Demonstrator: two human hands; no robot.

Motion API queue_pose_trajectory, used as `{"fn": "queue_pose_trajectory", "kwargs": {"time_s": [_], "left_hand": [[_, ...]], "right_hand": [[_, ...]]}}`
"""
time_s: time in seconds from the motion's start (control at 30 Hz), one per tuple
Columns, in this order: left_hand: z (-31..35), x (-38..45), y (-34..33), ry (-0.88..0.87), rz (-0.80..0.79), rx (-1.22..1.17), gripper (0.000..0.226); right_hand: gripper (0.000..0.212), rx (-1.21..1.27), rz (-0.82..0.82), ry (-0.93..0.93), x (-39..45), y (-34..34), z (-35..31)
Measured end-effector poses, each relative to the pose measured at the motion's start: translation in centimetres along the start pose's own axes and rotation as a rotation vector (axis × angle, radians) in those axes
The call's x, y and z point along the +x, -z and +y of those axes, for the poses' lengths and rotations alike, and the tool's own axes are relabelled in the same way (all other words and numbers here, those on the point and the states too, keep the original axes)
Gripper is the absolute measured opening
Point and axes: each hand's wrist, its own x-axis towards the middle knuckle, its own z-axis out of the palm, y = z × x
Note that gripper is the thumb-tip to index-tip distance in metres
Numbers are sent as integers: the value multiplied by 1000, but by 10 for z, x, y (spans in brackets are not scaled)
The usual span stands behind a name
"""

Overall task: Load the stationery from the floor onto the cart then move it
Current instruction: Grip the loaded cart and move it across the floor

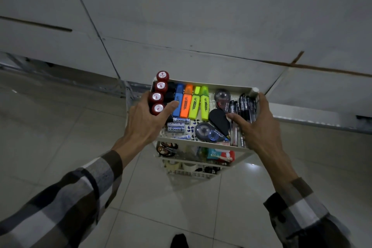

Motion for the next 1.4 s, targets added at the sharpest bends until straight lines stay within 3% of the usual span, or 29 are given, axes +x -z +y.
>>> {"fn": "queue_pose_trajectory", "kwargs": {"time_s": [0.37, 0.67, 1.03, 1.23, 1.4], "left_hand": [[-1, 34, -22, -46, 9, -5, 78], [11, 74, -46, -75, 37, 9, 60], [24, 124, -70, -70, 38, 12, 69], [31, 151, -82, -65, 13, -13, 69], [40, 174, -90, -44, 20, -30, 70]], "right_hand": [[99, -26, 23, -11, 38, 0, 9], [97, -6, 2, 22, 86, 3, 10], [108, -7, 16, -4, 129, 9, 8], [94, 2, 23, 5, 154, 12, 4], [94, -12, 14, -14, 184, 10, 4]]}}
